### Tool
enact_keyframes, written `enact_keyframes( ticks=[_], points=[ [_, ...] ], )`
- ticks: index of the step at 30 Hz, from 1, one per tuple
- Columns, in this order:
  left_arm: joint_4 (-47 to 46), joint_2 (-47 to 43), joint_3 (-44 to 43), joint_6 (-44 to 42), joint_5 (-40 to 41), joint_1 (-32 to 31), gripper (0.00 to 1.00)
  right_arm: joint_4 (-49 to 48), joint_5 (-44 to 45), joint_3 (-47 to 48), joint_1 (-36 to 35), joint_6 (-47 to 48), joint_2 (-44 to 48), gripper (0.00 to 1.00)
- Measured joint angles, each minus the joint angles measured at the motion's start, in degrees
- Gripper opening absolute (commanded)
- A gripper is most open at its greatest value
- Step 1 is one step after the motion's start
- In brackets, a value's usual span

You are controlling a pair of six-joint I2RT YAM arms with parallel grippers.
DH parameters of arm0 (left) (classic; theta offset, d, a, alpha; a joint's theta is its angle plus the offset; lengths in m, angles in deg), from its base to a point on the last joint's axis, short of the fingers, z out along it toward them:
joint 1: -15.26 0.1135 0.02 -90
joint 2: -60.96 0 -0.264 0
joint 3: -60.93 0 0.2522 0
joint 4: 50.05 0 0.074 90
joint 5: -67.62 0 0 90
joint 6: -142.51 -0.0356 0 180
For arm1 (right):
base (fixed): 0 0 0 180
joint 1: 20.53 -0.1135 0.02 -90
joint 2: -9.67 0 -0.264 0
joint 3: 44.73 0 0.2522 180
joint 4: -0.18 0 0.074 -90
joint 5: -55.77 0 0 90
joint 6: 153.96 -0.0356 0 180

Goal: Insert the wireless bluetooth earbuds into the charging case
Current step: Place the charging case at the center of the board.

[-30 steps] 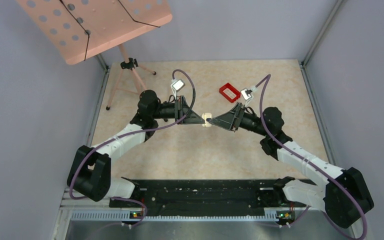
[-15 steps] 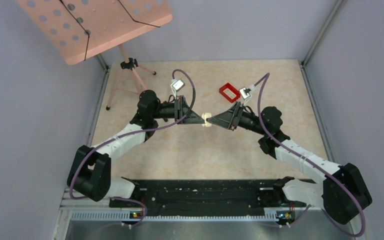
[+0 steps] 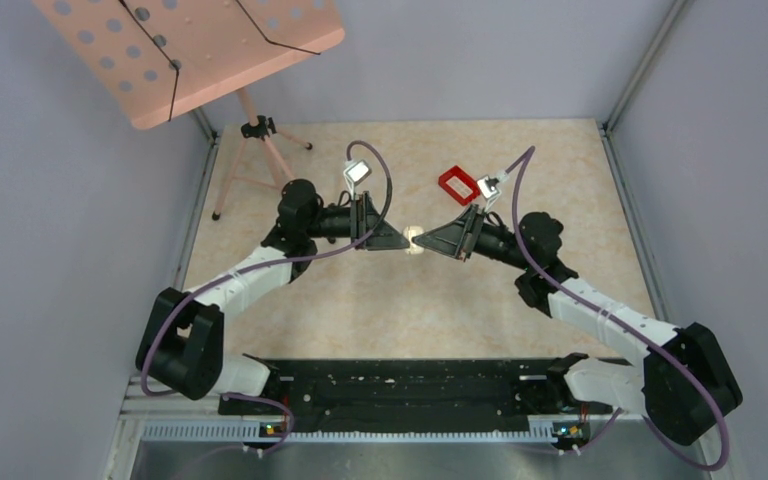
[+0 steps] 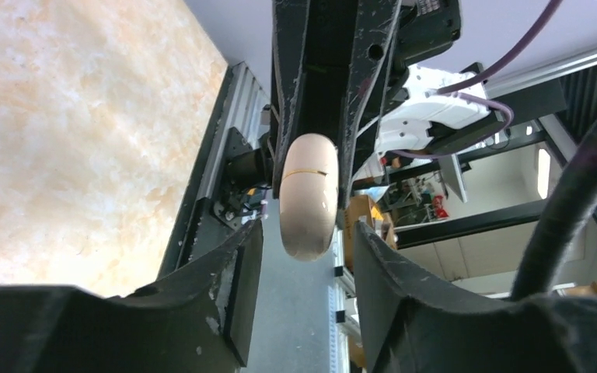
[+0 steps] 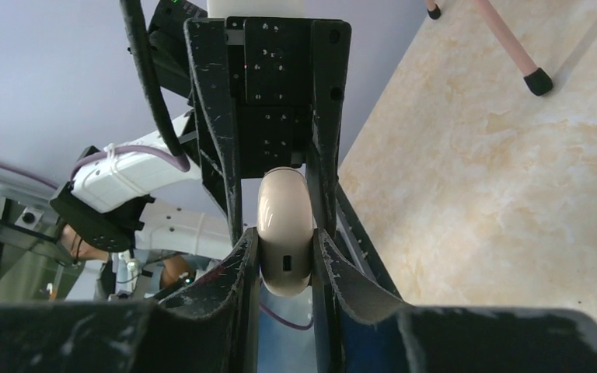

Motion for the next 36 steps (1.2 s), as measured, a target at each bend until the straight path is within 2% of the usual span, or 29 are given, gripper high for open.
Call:
enact_keyframes(
  ticks=[2,4,9,13,16,21,23,27,33,34,36],
  points=[
    [2.32,0.04,-0.17,-1.40,0.26,0.00,0.76,1.16,0.61,0.00,0.00,0.72,0.09,0.00],
    [6.93,0.02,-1.25,-4.72,1.14,0.00,0.84,2.93,1.31,0.00,0.00,1.46,0.37,0.00],
    [31.39,-1.60,-10.29,-18.86,7.54,0.33,0.87,7.89,2.78,0.00,0.90,3.72,2.29,0.00],
    [42.60,-6.03,-14.56,-26.80,11.58,1.57,0.87,13.51,3.72,-0.02,4.52,6.19,5.35,0.00],
    [47.34,-10.23,-14.67,-30.21,15.06,3.04,0.90,18.47,4.70,-0.70,11.47,8.39,8.46,0.00],
    [49.16,-13.66,-11.87,-31.63,20.37,4.42,0.91,22.18,7.41,-8.17,28.24,9.73,10.97,0.00],
    [49.27,-13.84,-9.79,-31.19,21.99,4.63,0.91,23.37,9.49,-11.13,31.89,9.81,9.73,0.00],
    [49.33,-13.84,-5.38,-29.29,25.59,4.76,0.91,24.55,13.86,-13.44,33.55,10.60,3.54,0.00],
    [49.27,-14.86,-3.10,-28.15,28.79,4.81,0.92,20.57,16.46,-13.42,33.57,11.98,-7.19,0.01],
    [49.29,-15.10,-3.10,-28.15,29.07,4.81,0.92,20.11,16.72,-13.42,33.59,12.17,-8.81,0.04],
    [49.24,-15.47,-3.10,-28.17,29.53,4.81,0.92,19.89,17.29,-13.38,33.62,12.59,-10.93,0.21]
  ],
)
